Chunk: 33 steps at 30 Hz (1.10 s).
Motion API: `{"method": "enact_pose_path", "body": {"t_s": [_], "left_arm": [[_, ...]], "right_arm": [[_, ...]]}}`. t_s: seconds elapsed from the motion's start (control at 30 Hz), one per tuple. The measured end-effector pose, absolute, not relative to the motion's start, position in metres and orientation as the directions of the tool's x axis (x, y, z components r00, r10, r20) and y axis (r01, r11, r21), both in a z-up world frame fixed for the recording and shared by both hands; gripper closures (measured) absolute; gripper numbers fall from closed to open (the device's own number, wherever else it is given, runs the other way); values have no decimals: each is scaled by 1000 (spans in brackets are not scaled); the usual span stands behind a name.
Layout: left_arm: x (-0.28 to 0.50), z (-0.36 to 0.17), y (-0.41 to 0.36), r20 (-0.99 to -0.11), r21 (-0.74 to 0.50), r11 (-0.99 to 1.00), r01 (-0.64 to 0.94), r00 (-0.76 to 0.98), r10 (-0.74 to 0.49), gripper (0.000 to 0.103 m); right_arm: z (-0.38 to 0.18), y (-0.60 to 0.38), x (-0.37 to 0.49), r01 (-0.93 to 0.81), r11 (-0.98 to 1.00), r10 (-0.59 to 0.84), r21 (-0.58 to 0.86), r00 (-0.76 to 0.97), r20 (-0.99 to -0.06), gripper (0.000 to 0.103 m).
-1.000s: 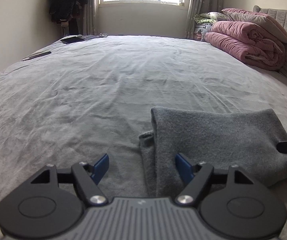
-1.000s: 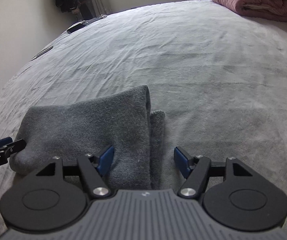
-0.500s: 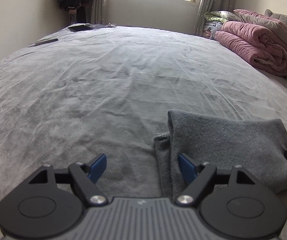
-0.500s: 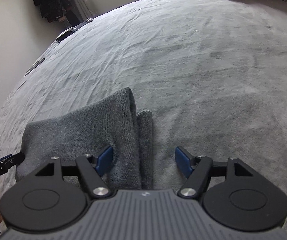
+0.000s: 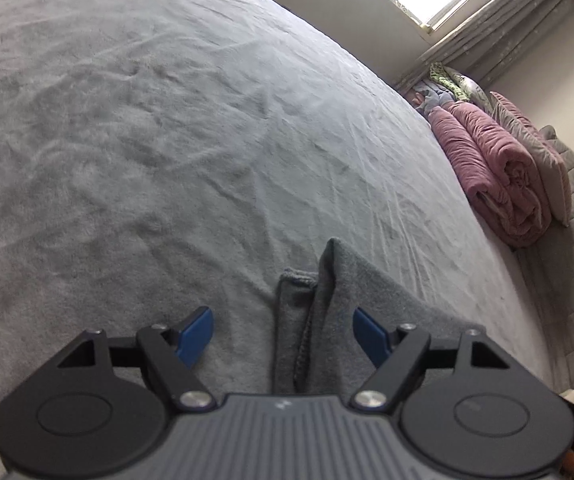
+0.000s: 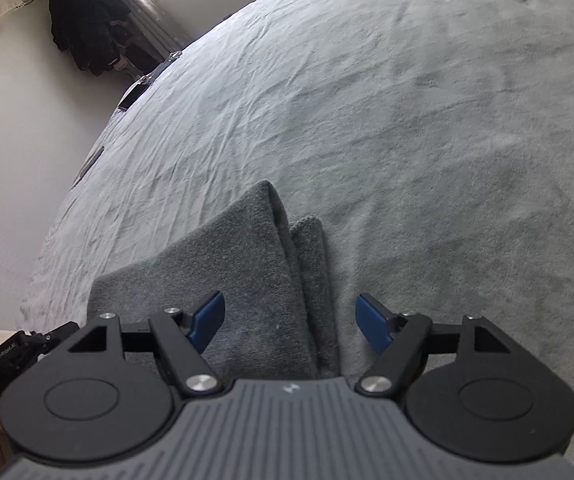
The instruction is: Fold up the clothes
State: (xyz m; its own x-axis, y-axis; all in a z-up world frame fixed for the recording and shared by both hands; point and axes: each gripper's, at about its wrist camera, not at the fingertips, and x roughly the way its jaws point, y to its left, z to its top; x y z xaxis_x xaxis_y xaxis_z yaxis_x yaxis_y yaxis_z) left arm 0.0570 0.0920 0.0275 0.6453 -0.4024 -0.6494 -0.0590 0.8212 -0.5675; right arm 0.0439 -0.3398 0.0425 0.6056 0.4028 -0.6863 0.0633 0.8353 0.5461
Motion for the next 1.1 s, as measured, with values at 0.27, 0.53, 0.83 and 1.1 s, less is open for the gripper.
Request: {"method": "enact_pose_path", "body": {"t_s": [0.27, 0.53, 0.83, 1.1], "left_arm": [[53, 26, 78, -644, -595, 804, -21, 611, -460, 26], [45, 26, 69, -674, -598, 801, -19, 554, -490, 26], [38, 22, 62, -713, -607, 788, -99, 507, -485, 27], [34, 16, 56, -699, -646, 754, -118, 488, -523, 28]], "right_arm": [[40, -349, 43, 100, 773, 485, 627, 544, -685, 24], [34, -356, 34, 153, 714, 568, 683, 445, -693, 23], [30, -355, 27, 168, 671, 601, 723, 448, -662, 16], [25, -353, 19, 175, 628, 601, 758, 510, -616, 16]]}}
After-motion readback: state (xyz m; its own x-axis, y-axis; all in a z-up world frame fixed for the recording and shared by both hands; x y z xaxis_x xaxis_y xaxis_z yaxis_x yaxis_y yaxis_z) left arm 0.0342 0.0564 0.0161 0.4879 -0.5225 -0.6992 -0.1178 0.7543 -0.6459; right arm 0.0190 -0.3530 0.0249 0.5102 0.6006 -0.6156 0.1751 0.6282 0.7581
